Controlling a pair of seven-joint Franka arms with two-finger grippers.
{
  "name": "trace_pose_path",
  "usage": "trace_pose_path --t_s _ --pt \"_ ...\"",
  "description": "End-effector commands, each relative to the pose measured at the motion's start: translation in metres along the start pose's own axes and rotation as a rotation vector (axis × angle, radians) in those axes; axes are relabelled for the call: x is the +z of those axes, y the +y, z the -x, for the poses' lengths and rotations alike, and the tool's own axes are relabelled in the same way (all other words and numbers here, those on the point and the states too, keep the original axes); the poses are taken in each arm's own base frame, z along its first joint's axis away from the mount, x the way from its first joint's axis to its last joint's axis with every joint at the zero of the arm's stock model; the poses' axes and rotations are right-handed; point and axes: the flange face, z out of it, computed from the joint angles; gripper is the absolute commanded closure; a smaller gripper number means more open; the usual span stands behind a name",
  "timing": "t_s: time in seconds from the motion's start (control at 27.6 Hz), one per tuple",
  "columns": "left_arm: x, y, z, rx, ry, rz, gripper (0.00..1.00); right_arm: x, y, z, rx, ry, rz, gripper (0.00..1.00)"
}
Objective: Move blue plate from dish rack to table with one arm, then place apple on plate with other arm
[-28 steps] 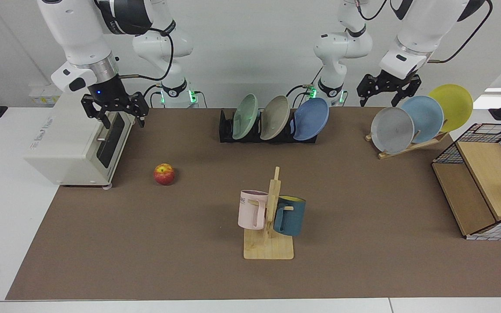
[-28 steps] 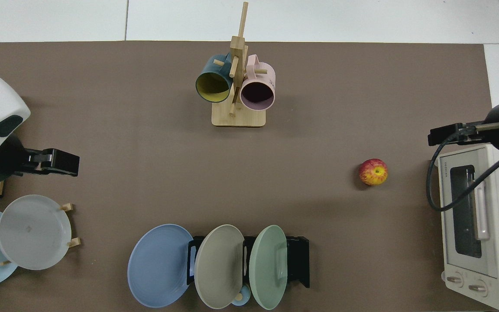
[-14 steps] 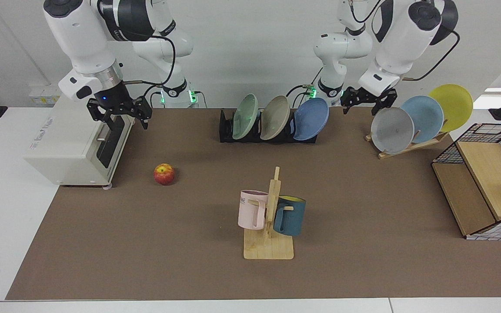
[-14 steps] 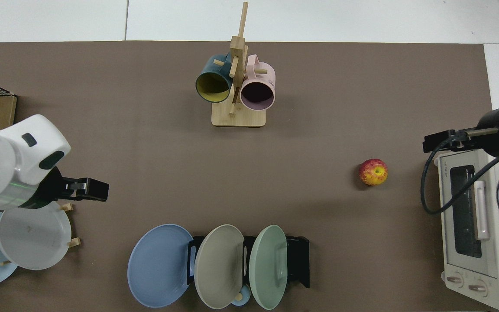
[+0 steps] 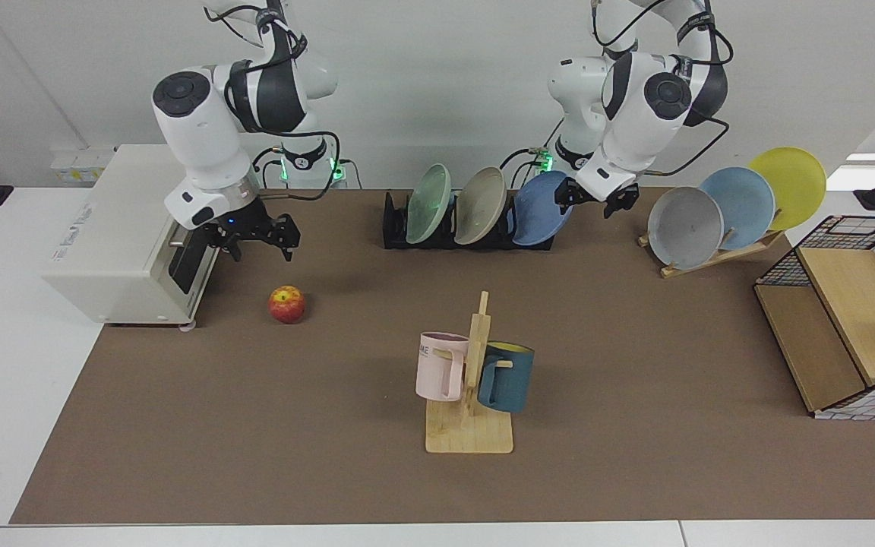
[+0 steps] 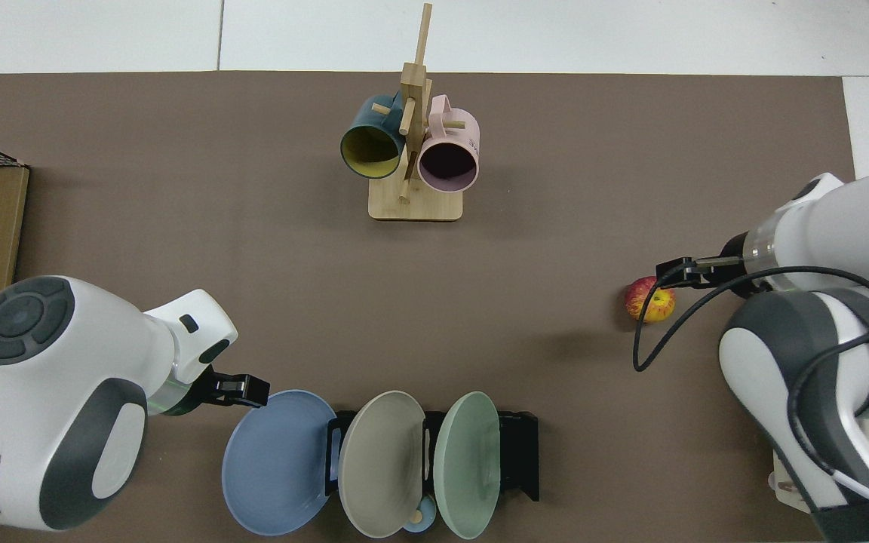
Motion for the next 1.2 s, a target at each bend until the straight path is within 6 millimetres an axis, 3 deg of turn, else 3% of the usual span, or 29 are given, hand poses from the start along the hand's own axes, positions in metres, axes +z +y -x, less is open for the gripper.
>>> trace_pose_path --t_s 0.0,0.11,0.25,0.33,0.44,0.51,0.83,1.16 --pt "0.031 0.009 0.029 0.004 -0.032 0.002 0.0 0.035 -0.005 0.006 0.026 0.01 -0.005 0.0" --pt "0.045 0.009 0.035 0.005 -0.05 0.005 0.0 0.05 -0.003 0.004 0.029 0.013 -0.004 0.0" --pt "0.049 0.017 0.038 0.024 -0.055 -0.002 0.03 0.07 0.003 0.0 0.039 0.006 0.001 0.0" --pt "0.049 0.017 0.037 0.021 -0.052 -0.002 0.23 0.079 0.004 -0.001 0.041 0.004 0.003 0.0" --pt "0.048 0.019 0.036 0.02 -0.04 -0.004 0.66 0.092 0.004 -0.003 0.038 0.004 0.004 0.0" --pt "0.048 0.023 0.036 0.027 -0.039 -0.008 0.76 0.1 0.004 -0.005 0.04 -0.004 0.006 0.0" --pt "0.042 0.05 0.038 -0.001 -0.037 -0.044 1.0 0.136 0.008 -0.011 0.047 -0.024 0.013 0.0" --pt "-0.006 0.057 0.032 0.015 0.021 -0.12 1.0 0.17 0.015 -0.008 0.058 -0.045 0.018 0.0"
